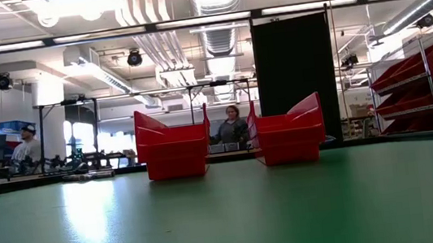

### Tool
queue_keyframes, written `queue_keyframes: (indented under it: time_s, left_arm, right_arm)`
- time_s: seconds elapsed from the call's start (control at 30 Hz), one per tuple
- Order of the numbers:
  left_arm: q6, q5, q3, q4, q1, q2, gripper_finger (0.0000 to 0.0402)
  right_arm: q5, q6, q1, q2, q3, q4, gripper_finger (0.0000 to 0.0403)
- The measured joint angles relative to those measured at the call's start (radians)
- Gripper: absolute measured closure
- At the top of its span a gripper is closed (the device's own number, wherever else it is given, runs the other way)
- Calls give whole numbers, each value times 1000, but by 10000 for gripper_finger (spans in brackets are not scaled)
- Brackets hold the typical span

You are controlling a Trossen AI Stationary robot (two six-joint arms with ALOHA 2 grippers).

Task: Sort batteries
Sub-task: Put the silver battery into the right red bin

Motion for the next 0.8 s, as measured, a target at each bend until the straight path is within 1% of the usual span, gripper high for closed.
queue_keyframes:
  time_s: [0.13,0.23,0.33,0.5,0.63,0.8]
  left_arm:
    - [-8,28,-80,20,-6,0,308]
    - [30,75,-143,62,4,1,308]
    - [89,150,-216,116,6,1,308]
    - [122,304,-331,209,5,1,308]
    - [120,323,-397,233,5,2,308]
    - [171,324,-448,254,6,2,308]
  right_arm:
    - [0,-10,2,0,-7,1,200]
    - [0,-10,3,0,-19,1,200]
    - [0,2,7,0,-30,1,200]
    - [-6,15,19,0,-38,0,200]
    - [-8,17,30,0,-38,13,200]
    - [-7,38,35,0,-38,23,200]
